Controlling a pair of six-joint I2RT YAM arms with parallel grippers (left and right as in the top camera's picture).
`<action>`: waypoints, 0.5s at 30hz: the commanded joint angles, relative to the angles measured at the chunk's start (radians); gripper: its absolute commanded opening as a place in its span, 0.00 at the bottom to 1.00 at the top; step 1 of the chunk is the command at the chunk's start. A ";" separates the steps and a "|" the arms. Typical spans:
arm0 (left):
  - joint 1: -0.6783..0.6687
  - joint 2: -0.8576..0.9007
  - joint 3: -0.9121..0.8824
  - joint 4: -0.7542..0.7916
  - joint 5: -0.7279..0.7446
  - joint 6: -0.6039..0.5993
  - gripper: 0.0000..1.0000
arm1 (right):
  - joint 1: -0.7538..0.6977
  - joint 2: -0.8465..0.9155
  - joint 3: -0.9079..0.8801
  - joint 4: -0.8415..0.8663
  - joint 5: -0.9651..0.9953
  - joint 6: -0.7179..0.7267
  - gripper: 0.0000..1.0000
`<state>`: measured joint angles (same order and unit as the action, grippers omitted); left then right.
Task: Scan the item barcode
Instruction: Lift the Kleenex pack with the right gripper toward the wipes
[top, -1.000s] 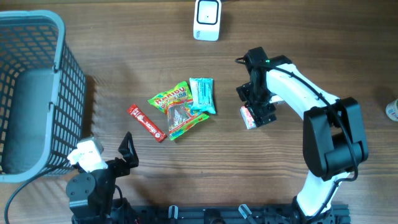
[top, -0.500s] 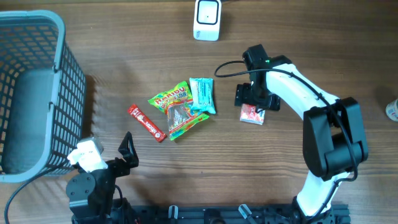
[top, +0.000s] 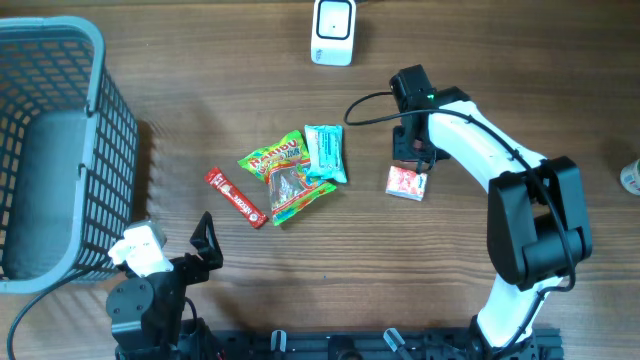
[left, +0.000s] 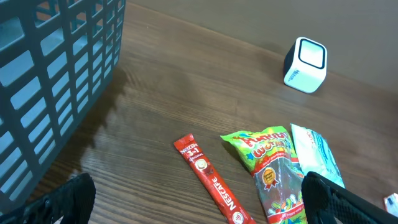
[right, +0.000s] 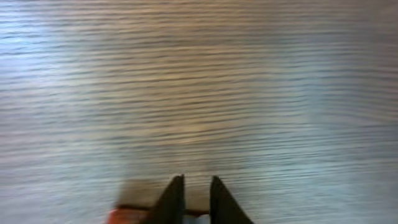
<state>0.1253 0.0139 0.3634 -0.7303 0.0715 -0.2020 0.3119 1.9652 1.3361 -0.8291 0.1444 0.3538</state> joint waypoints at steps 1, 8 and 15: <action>-0.005 -0.005 -0.003 0.002 -0.010 0.015 1.00 | 0.005 0.002 0.023 -0.013 -0.121 0.038 0.09; -0.005 -0.005 -0.003 0.002 -0.010 0.015 1.00 | 0.005 0.006 -0.024 -0.016 -0.325 -0.126 0.08; -0.005 -0.005 -0.003 0.002 -0.010 0.015 1.00 | 0.005 0.008 -0.024 -0.266 -0.489 -0.411 0.04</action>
<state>0.1253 0.0139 0.3634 -0.7303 0.0715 -0.2020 0.3122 1.9652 1.3174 -0.9867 -0.2867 0.0238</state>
